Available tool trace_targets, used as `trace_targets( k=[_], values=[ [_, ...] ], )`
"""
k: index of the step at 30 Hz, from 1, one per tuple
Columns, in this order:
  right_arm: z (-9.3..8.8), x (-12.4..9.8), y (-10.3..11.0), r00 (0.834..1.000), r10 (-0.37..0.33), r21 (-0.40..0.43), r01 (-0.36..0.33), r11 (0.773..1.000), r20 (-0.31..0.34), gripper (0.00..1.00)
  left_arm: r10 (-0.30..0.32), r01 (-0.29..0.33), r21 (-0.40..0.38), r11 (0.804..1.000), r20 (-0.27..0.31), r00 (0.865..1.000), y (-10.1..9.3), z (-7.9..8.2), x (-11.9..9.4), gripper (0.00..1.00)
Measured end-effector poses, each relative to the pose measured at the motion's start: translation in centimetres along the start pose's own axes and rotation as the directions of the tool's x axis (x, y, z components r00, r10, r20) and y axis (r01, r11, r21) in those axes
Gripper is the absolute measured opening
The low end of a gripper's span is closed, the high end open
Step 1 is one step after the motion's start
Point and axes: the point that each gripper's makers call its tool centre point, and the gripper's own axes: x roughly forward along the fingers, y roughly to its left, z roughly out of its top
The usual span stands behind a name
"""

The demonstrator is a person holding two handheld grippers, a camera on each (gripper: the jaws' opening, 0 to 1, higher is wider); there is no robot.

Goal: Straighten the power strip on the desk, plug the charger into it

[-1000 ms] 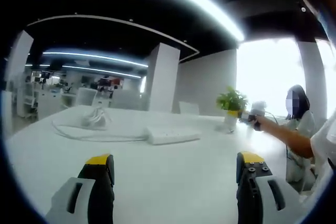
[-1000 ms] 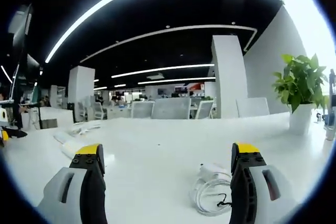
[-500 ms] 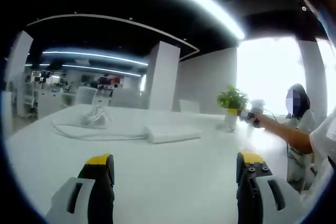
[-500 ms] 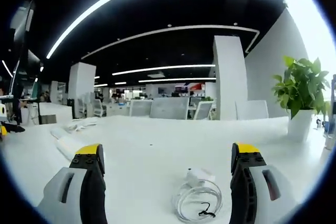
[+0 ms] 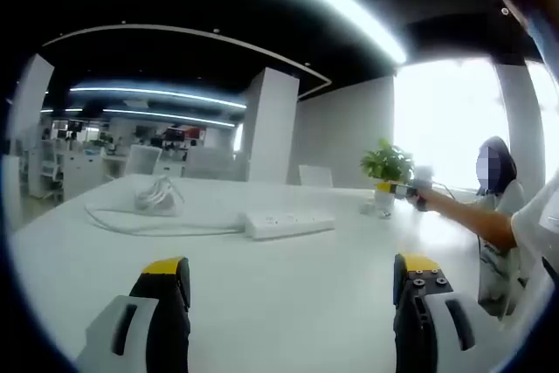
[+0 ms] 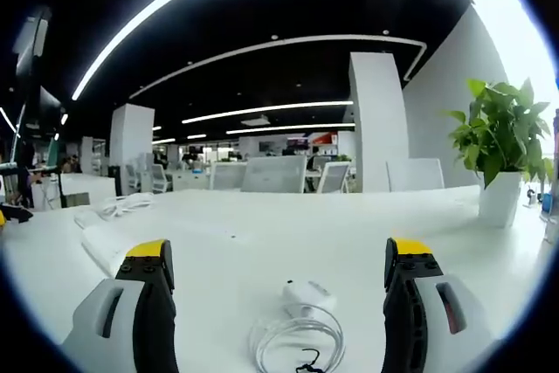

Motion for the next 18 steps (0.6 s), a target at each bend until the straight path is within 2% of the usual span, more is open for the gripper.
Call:
trace_targets(
  k=[6,10,18],
  values=[
    [-0.7,0.8,-0.7,1.0,-0.004,0.022,0.004,1.0,-0.006,1.0,0.0,0.0,0.006,1.0,-0.003,1.0,-0.2,0.2,0.2,0.99],
    [-1.2,1.3,-2.3,1.0,-0.027,0.02,0.027,0.999,-0.01,1.0,0.003,-0.003,0.017,1.0,-0.009,1.0,-0.2,0.2,0.2,0.99],
    [-1.9,1.8,-3.0,0.999,-0.029,0.001,0.029,1.0,-0.036,1.0,0.002,-0.002,0.022,1.0,-0.015,1.0,-0.4,0.2,0.7,0.99]
  ],
)
